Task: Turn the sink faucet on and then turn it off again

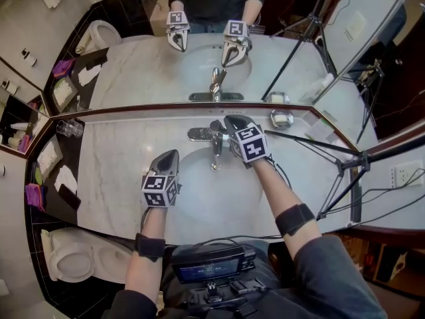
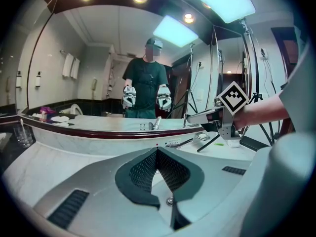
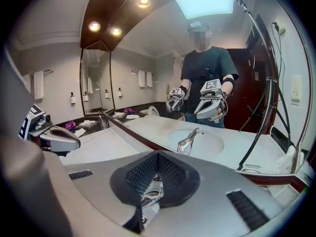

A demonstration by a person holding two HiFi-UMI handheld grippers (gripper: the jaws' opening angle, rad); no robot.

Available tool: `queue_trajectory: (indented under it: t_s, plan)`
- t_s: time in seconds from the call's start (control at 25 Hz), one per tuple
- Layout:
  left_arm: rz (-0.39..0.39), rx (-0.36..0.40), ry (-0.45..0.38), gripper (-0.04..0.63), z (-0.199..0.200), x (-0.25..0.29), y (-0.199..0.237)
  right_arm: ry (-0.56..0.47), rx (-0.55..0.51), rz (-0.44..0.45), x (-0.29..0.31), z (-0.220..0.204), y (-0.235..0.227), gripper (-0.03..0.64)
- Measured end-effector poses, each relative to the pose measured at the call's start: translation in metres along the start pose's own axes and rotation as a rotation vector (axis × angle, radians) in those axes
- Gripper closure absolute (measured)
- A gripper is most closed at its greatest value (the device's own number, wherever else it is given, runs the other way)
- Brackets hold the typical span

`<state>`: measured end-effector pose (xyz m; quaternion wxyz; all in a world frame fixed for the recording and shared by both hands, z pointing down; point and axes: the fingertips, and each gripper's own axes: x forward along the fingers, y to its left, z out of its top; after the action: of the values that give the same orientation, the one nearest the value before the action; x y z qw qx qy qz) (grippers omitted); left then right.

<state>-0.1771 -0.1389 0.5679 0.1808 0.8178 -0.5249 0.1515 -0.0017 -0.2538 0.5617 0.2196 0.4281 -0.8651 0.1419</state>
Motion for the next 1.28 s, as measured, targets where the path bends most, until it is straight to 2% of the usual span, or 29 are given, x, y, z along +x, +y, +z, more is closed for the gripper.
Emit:
queue_trajectory:
  t_s: [0.4,0.68,0.84,1.28]
  plan:
    - [0.016,-0.007,0.013,0.595,-0.007,0.002,0.009,0.049,-0.025,0.032,0.026,-0.025,0.004,0.6]
    - [0.017,-0.01,0.014,0.595,-0.006,0.004,0.009,0.123,-0.028,0.045,0.028,-0.05,0.013,0.6]
    - [0.015,-0.013,0.014,0.595,-0.006,0.007,0.008,0.105,-0.007,0.042,0.028,-0.051,0.013,0.597]
    - [0.015,-0.017,0.013,0.595,-0.008,0.006,0.007,0.077,-0.042,0.04,0.027,-0.063,0.012,0.597]
